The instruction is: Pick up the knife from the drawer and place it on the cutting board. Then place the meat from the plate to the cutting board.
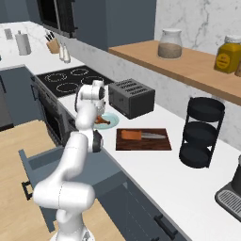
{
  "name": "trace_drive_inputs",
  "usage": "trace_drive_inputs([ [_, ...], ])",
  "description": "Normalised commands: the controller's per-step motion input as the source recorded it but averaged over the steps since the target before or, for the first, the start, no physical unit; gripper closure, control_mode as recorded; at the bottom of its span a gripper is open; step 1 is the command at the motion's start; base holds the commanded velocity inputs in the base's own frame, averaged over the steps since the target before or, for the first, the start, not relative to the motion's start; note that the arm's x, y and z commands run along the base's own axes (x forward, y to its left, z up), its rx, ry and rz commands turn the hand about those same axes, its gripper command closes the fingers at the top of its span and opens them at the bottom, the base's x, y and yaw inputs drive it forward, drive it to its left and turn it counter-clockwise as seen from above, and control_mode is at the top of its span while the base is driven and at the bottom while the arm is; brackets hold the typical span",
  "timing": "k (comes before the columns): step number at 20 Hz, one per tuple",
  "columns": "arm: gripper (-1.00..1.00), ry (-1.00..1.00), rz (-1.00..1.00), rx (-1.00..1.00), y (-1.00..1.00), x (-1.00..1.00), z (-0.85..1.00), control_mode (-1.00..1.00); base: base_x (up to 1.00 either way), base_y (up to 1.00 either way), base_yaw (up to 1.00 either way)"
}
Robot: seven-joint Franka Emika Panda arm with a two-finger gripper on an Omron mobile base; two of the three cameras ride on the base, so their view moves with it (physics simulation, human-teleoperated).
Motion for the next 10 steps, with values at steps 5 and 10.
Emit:
trace_drive_inputs([
  [5, -1.00, -0.22, 0.00, 0.00, 0.00, -0.05, -0.57, -1.00, 0.00, 0.00, 0.00],
  [10, 1.00, -0.18, 0.00, 0.03, 0.00, 0.00, -0.10, -1.00, 0.00, 0.00, 0.00],
])
